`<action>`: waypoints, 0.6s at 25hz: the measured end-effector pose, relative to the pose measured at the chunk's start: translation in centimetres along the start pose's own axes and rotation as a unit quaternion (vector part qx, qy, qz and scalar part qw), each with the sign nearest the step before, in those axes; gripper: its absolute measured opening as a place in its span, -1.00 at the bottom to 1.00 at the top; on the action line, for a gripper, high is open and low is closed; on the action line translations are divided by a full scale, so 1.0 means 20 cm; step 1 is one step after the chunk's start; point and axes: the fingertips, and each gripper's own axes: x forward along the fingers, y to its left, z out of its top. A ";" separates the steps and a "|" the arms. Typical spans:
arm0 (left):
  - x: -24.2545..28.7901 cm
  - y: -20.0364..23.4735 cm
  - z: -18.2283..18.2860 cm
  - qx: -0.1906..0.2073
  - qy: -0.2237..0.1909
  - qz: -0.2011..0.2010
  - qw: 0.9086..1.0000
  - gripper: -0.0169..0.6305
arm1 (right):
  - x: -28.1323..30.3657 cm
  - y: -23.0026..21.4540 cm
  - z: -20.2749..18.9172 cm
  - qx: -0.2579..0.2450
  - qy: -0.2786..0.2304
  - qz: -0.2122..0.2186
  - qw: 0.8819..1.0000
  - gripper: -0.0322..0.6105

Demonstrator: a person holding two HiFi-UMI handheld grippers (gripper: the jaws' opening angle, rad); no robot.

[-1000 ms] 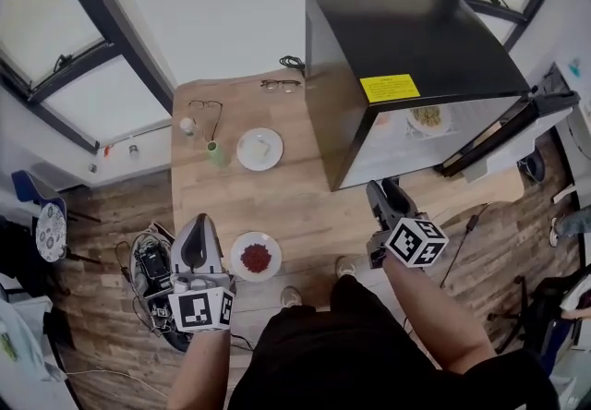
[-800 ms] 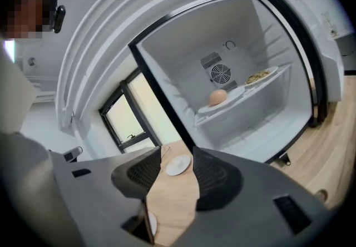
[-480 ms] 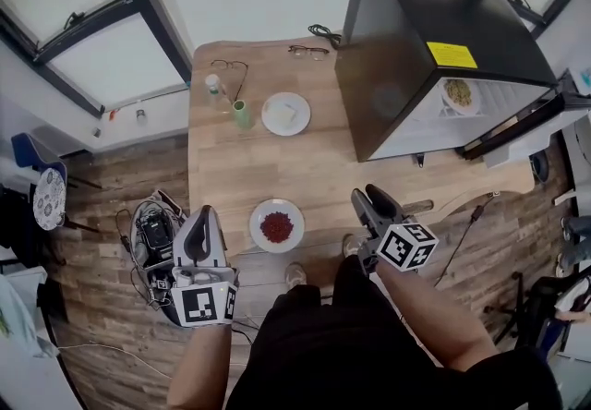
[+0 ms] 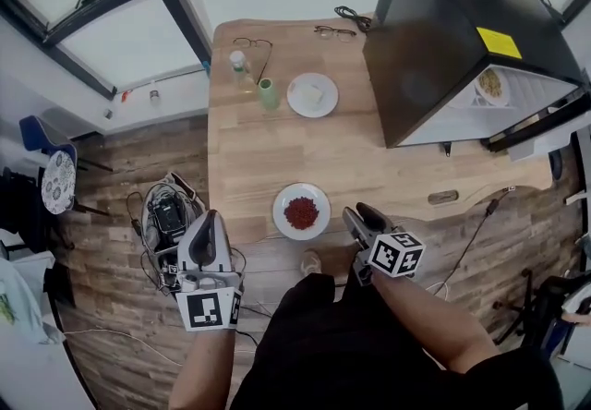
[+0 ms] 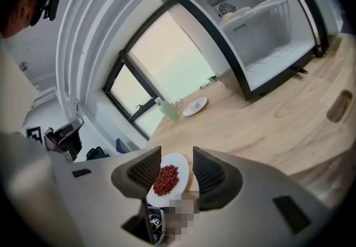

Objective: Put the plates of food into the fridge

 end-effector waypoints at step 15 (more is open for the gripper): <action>-0.04 0.08 -0.11 0.019 0.033 0.005 0.999 -0.93 | 0.21 -0.05 -0.55 0.158 0.097 0.008 0.983 -0.30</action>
